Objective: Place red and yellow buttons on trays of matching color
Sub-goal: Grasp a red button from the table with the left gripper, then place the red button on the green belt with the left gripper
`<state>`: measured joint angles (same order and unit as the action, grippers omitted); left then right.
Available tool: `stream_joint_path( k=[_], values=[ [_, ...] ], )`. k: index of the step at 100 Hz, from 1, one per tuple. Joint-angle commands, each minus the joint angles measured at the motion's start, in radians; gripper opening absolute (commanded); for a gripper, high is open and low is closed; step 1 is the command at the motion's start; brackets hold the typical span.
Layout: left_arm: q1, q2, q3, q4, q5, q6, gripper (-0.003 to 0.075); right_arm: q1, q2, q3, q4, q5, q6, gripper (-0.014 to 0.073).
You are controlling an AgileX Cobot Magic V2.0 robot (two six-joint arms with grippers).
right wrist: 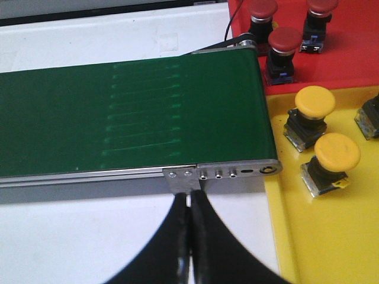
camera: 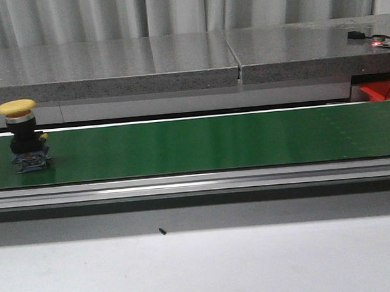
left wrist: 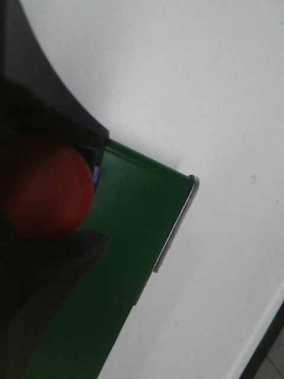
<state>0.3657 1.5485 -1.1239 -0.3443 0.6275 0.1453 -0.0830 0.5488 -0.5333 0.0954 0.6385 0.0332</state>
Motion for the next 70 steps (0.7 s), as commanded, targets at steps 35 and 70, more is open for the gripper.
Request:
stream_joint_path(
  k=[35, 70],
  values=[
    [-0.02, 0.045, -0.02, -0.051, -0.03, 0.031, 0.0202, 0.001, 0.0, -0.027, 0.005, -0.056, -0.01, -0.0067],
    [-0.02, -0.003, -0.02, -0.051, -0.038, 0.053, 0.0578, 0.001, 0.0, -0.027, 0.005, -0.056, -0.01, -0.0067]
  ],
)
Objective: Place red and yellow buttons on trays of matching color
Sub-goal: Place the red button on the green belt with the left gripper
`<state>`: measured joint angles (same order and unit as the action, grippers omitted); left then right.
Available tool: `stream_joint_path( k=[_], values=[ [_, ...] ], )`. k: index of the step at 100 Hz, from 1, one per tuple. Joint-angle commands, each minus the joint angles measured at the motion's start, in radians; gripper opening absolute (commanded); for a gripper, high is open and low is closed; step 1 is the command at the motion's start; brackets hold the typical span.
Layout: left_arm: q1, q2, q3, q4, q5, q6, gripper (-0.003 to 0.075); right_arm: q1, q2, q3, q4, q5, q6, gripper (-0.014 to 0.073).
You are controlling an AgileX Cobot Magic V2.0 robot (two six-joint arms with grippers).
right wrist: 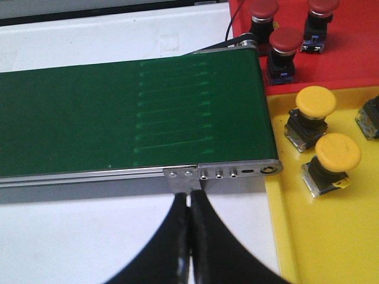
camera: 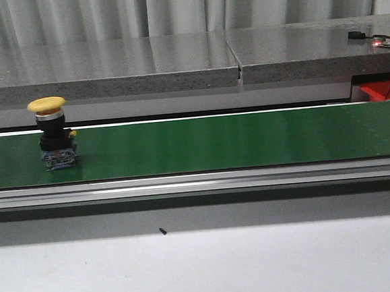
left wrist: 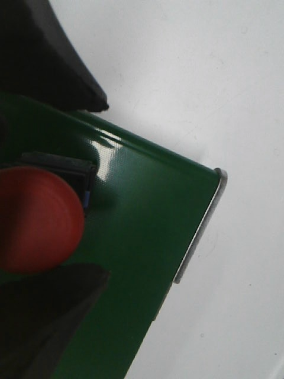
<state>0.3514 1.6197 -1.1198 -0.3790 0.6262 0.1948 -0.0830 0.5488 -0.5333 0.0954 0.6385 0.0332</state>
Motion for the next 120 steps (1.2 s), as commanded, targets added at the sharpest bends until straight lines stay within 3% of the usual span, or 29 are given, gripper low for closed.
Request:
stream_joint_path(
  k=[1, 13, 22, 32, 44, 81, 109, 120],
  values=[
    [-0.008, -0.078, -0.024, -0.016, -0.036, 0.004, 0.0578, 0.001, 0.0, -0.027, 0.005, -0.056, -0.01, -0.0067],
    [-0.028, -0.153, -0.024, -0.016, -0.038, 0.017, 0.0551, 0.001, 0.0, -0.027, 0.005, -0.056, -0.01, -0.0067],
    [-0.058, -0.223, -0.024, -0.016, -0.03, 0.021, 0.0469, 0.001, 0.0, -0.027, 0.005, -0.056, -0.01, -0.0067],
    [-0.108, -0.302, -0.024, -0.016, -0.009, 0.021, 0.0274, 0.001, 0.0, -0.027, 0.005, -0.056, -0.01, -0.0067],
    [-0.183, -0.398, -0.023, -0.016, 0.009, 0.021, -0.002, 0.001, 0.0, -0.027, 0.005, -0.056, -0.01, -0.0067],
    [-0.39, -0.611, 0.007, -0.016, 0.083, 0.021, -0.0019, 0.001, 0.0, -0.027, 0.005, -0.056, -0.01, -0.0067],
    [-0.416, -0.754, 0.161, -0.035, 0.066, 0.016, -0.0019, 0.001, 0.0, -0.027, 0.005, -0.056, -0.01, -0.0067],
    [-0.42, -0.808, 0.228, 0.058, 0.049, -0.102, -0.0019, 0.001, 0.0, -0.027, 0.005, -0.056, -0.01, -0.0067]
  ],
)
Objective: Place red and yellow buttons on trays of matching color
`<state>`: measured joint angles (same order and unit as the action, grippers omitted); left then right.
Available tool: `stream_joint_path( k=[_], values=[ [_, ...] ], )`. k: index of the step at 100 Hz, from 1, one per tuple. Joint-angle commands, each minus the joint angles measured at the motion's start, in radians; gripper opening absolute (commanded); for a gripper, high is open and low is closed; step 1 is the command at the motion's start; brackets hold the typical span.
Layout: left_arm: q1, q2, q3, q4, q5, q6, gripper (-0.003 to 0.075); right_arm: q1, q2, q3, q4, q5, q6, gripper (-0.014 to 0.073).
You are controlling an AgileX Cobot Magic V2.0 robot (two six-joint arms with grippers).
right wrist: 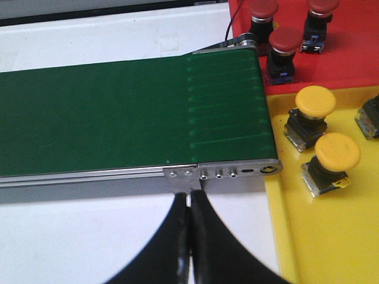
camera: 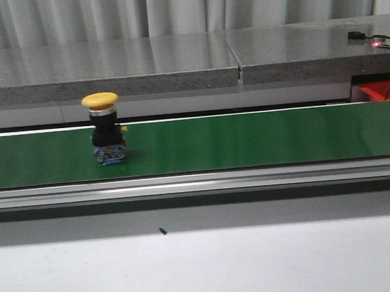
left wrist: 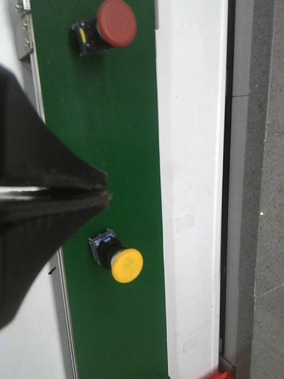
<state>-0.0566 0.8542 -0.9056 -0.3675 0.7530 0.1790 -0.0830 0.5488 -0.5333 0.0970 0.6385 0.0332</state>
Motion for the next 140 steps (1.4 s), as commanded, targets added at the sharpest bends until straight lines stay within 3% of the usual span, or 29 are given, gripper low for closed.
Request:
stream_joint_path(
  k=[1, 9, 27, 61, 140],
  values=[
    [-0.014, -0.048, 0.017, 0.058, -0.077, -0.097, -0.0019, 0.001, 0.0, -0.027, 0.003, -0.056, -0.01, -0.0067],
    [-0.041, -0.081, 0.063, 0.163, -0.077, -0.207, -0.0018, 0.001, 0.0, -0.027, 0.003, -0.056, -0.01, -0.0067],
    [-0.129, -0.189, 0.153, 0.278, -0.12, -0.277, -0.0019, 0.001, 0.0, -0.027, 0.003, -0.056, -0.01, -0.0067],
    [-0.158, -0.378, 0.316, 0.282, -0.162, -0.277, -0.0019, 0.001, 0.0, -0.027, 0.003, -0.056, -0.01, -0.0067],
    [-0.158, -0.393, 0.32, 0.282, -0.149, -0.277, -0.0019, 0.001, 0.0, -0.027, 0.003, -0.056, -0.01, -0.0067]
  ],
)
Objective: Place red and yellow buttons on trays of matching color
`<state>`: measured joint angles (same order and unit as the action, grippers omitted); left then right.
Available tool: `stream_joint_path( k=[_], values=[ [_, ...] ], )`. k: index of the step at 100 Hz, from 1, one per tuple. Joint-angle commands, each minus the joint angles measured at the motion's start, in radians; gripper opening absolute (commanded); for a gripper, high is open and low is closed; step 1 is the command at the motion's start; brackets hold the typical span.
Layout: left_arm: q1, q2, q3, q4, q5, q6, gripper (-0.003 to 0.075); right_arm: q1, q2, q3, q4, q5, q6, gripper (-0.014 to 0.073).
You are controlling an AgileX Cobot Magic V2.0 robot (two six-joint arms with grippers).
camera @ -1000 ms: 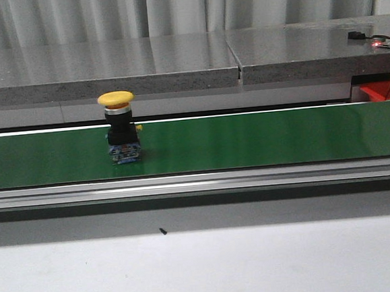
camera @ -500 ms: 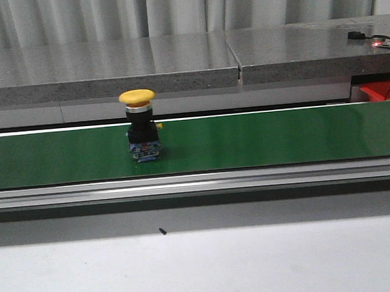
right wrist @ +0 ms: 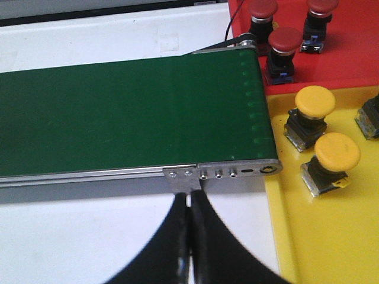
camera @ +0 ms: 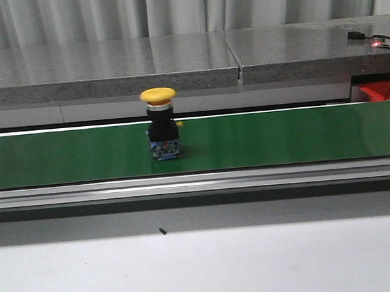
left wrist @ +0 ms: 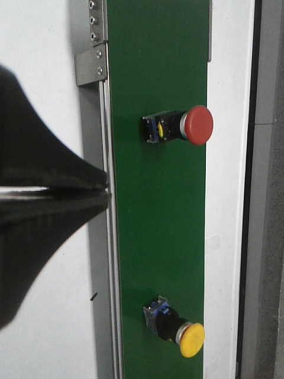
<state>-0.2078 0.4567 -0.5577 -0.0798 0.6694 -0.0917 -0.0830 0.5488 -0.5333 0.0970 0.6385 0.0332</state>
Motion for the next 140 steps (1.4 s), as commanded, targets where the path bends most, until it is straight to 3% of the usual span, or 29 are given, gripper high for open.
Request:
stream_joint_path(
  k=[1, 89, 117, 140],
  values=[
    [-0.007, 0.004, -0.028, -0.006, -0.066, -0.007, -0.0019, 0.001, 0.0, -0.027, 0.003, -0.056, -0.01, -0.0067],
    [-0.007, 0.004, -0.028, -0.007, -0.066, -0.007, -0.0019, 0.001, 0.01, -0.043, 0.009, -0.042, -0.01, -0.0067],
    [-0.007, 0.004, -0.028, -0.007, -0.066, -0.007, -0.0019, 0.013, 0.2, -0.232, 0.009, 0.081, -0.018, -0.0067],
    [-0.007, 0.004, -0.028, -0.007, -0.066, -0.007, -0.0019, 0.12, 0.42, -0.403, 0.009, 0.084, -0.052, -0.0067]
  ],
)
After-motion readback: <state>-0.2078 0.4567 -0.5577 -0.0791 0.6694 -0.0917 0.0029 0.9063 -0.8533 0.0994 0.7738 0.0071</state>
